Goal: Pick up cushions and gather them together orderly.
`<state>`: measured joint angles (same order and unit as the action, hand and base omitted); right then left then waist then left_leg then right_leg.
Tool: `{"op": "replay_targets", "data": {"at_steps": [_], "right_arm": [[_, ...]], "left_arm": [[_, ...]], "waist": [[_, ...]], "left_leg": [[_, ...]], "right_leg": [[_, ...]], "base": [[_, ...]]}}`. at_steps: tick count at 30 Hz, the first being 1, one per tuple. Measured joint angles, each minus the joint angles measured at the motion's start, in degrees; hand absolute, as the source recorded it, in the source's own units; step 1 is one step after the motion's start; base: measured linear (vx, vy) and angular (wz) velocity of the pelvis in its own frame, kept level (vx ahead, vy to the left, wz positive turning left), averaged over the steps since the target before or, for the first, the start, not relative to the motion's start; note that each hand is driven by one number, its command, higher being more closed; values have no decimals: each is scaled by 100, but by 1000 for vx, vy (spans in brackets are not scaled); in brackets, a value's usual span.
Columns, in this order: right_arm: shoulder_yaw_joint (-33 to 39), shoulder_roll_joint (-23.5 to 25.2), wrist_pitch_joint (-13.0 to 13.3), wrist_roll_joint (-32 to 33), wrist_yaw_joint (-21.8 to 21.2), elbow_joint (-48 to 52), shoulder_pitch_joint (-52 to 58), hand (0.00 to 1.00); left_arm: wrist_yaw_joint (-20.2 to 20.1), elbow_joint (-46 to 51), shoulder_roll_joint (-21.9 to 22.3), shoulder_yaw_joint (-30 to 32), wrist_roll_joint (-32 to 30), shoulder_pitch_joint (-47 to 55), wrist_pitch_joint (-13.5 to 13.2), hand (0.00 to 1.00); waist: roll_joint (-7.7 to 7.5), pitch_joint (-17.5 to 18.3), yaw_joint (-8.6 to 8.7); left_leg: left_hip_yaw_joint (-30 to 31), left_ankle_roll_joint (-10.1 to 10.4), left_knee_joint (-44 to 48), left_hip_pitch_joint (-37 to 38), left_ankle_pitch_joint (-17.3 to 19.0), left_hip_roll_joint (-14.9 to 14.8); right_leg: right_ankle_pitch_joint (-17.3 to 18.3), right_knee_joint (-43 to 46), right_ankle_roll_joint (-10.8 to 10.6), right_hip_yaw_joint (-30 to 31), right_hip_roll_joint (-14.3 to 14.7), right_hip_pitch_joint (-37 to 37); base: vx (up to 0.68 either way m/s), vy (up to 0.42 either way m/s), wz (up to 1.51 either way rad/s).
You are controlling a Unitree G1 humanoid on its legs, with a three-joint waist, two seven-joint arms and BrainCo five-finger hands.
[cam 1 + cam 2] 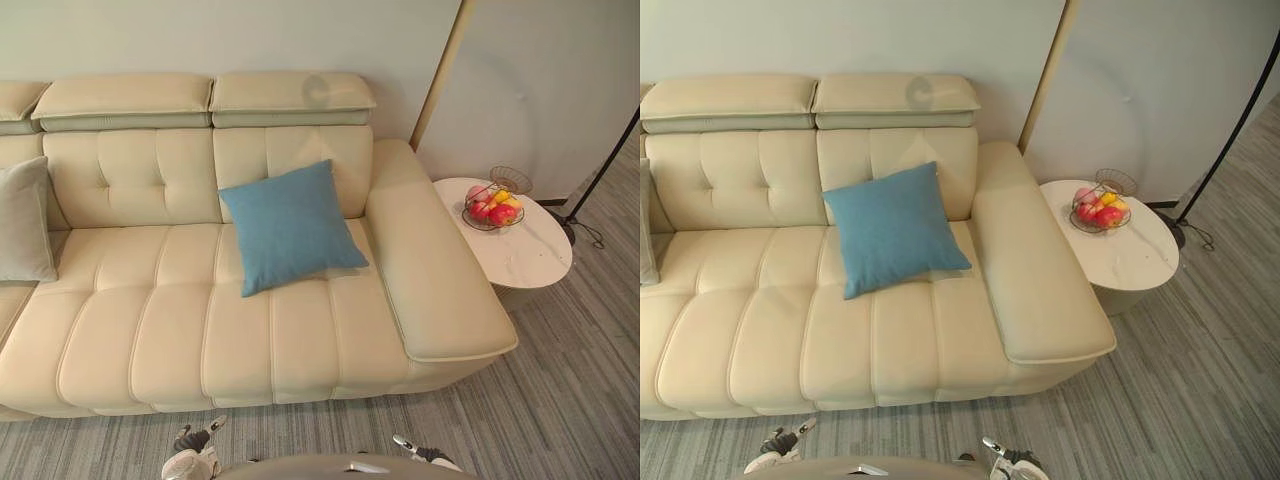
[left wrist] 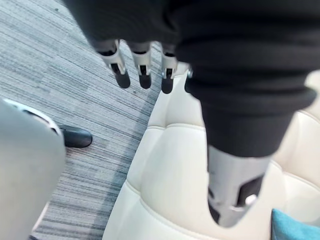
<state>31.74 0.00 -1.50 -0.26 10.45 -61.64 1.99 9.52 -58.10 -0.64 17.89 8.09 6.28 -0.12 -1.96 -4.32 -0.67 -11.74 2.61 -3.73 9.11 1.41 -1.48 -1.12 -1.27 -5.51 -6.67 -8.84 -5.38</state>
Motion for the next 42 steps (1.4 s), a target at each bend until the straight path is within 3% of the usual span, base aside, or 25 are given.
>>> {"op": "replay_targets", "data": {"at_steps": [10, 14, 15, 16, 17, 19, 20, 21, 24, 25, 27, 29, 30, 31, 32, 33, 34, 35, 36, 37, 39, 40, 41, 42], "right_arm": [[-43, -10, -113, 102, -177, 2, -63, 0], [-233, -38, -107, 113, -180, 83, -70, 0], [-259, -42, -106, 136, -177, 206, -49, 0], [-370, -134, -75, 223, -174, 227, -117, 0], [-442, -152, -76, 226, -175, 233, -149, 0], [-460, -350, -68, 225, -174, 228, -246, 0], [-465, -386, -72, 224, -174, 244, -278, 0], [-469, -378, -73, 224, -175, 246, -270, 0], [-873, -85, -94, 223, -184, 479, -274, 0], [-968, -35, -95, 222, -189, 491, -315, 0], [-1128, -30, -95, 216, -233, 576, -382, 0], [-1161, -23, -72, 216, -236, 653, -306, 0], [-1349, -35, 32, 213, -232, 678, -266, 0], [-1362, -59, 62, 209, -232, 664, -331, 0], [-1308, -98, 27, 210, -225, 664, -315, 0], [-1243, -225, 8, 197, -237, 675, -375, 0], [-1207, -369, 4, 205, -229, 664, -465, 0], [-1168, -396, 7, 207, -228, 667, -483, 0], [-1113, -375, 5, 209, -225, 649, -442, 0], [-1119, -392, 4, 209, -226, 528, -425, 0], [-1081, -387, 3, 222, -225, 430, -477, 0], [-1089, -374, 6, 228, -229, 425, -453, 0], [-1058, -312, 7, 270, -218, 440, -398, 0], [-1058, -321, 5, 267, -214, 440, -392, 0]], "left_arm": [[-273, 5, -24, -3, -217, -85, 12, 0], [-378, 4, -41, -22, -348, -164, 21, 0], [-384, -11, -60, -18, -441, -163, 22, 0], [-394, -13, -45, -57, -485, -213, 21, 0], [-393, -13, -20, -56, -483, -246, 20, 0], [-394, -105, 93, -81, -435, -365, 12, 0], [-390, -128, 126, -96, -412, -403, 13, 0], [-390, -128, 122, -81, -375, -441, 14, 0], [-372, -118, 17, -50, -378, -427, 14, 0], [-371, -117, -2, -53, -381, -442, 14, 0], [-367, -102, -14, -75, -385, -511, 10, 0], [-368, -106, -5, -106, -385, -529, 7, 0], [-368, -114, 7, -106, -385, -515, 3, 0], [-377, -147, 70, -190, -386, -532, -5, 0], [-385, -124, 99, -254, -387, -524, -23, 0], [-380, -153, 183, -291, -388, -555, -26, 0], [-381, -164, 212, -490, -389, -564, -20, 0], [-381, -166, 177, -577, -389, -568, -19, 0], [-381, -178, 87, -639, -389, -573, -15, 0], [-378, -273, 2, -680, -390, -572, 2, 0], [-385, -380, -20, -755, -390, -584, 30, 0], [-391, -376, -13, -797, -393, -618, 31, 0], [-400, -312, 12, -756, -398, -568, 28, 0], [-399, -290, 18, -744, -396, -557, 28, 0]], "waist": [[30, -186, 25], [109, -308, 49], [79, -326, 46], [-12, -323, 56], [4, -354, 74], [185, -470, 86], [287, -479, 88], [292, -499, 97], [129, -528, 46], [108, -524, 48], [169, -542, 77], [161, -540, 39], [95, -519, 48], [140, -515, 99], [186, -495, 115], [537, -536, 71], [720, -571, 141], [728, -588, 165], [606, -579, 168], [613, -602, 136], [535, -617, 163], [480, -643, 163], [527, -701, 130], [524, -730, 110]], "left_leg": [[-154, 58, 74, 104, 30, -82], [-864, 219, 641, 178, 448, -345], [-805, 230, 1033, 63, 575, -387], [-277, 153, 1317, -130, 617, -342], [-15, 68, 1400, -217, 671, -313], [612, -3, 1477, -290, 1037, -277], [469, 101, 1418, -222, 1255, -317], [295, 83, 1437, -181, 1280, -311], [-1017, 118, 1456, -49, 1487, -359], [-1297, 122, 1450, -22, 1496, -382], [-2022, 149, 1477, 113, 1498, -560], [-2308, 162, 1678, 190, 1485, -556], [-2319, 51, 2042, 103, 1441, -581], [-2234, -142, 1627, 92, 1460, -455], [-2313, -101, 1131, 162, 1244, -397], [-2670, 159, 878, 336, 1231, -552], [-2865, 222, 879, 329, 1238, -701], [-2909, 303, 882, 363, 1242, -694], [-2950, 397, 866, 437, 1263, -606], [-3075, 445, 853, 517, 1244, -650], [-3030, 525, 1527, 416, 1187, -872], [-2947, 518, 2416, 214, 1193, -1123], [-2525, 201, 4065, -269, 1055, -1695], [-2290, 86, 4569, -430, 1084, -1846]], "right_leg": [[-42, -31, -33, 75, 54, -84], [-226, -157, -23, 810, 288, -17], [-241, -180, -37, 1171, 341, 133], [-300, -167, 7, 1597, 361, 374], [-336, -163, 28, 1766, 384, 497], [-472, -187, 107, 2306, 545, 791], [-597, -217, 108, 2527, 645, 934], [-646, -223, 168, 2585, 648, 964], [-898, -280, 582, 2936, 779, 1406], [-895, -192, 633, 2863, 824, 1559], [-842, 924, 726, 1312, 1034, 2102], [-899, 1062, 987, 77, 1022, 2133], [-1096, 934, 1261, -432, 971, 2087], [-1312, 543, 1313, -623, 1056, 1929], [-636, 267, 1341, -1088, 1041, 1790], [-222, 609, 1275, -2182, 865, 1851], [303, 1690, 1414, -2849, 430, 2091], [450, 2145, 1340, -2832, 278, 2157], [530, 2236, 977, -2537, 126, 2046], [563, 2155, 895, -2373, 285, 2063], [767, 2192, 900, -2145, 402, 2095], [821, 2175, 929, -1982, 450, 2025], [873, 2053, 977, -1801, 629, 1738], [912, 2039, 975, -1729, 695, 1659]], "base": [[-26, -25, -5], [-72, -30, -101], [-35, -80, -152], [-28, -92, -154], [-8, -84, -138], [-43, 22, -147], [-55, 75, -146], [-140, 109, -166], [-116, 85, -193], [23, 9, -198], [127, -34, -173], [178, -57, -142], [75, -76, -135], [0, -127, -123], [-46, -75, -122], [-8, -60, -127], [68, -19, -113], [148, -57, -72], [164, -111, -66], [211, -162, -80], [191, -183, -67], [225, -267, -64], [201, -238, -68], [174, -151, -78]]}}
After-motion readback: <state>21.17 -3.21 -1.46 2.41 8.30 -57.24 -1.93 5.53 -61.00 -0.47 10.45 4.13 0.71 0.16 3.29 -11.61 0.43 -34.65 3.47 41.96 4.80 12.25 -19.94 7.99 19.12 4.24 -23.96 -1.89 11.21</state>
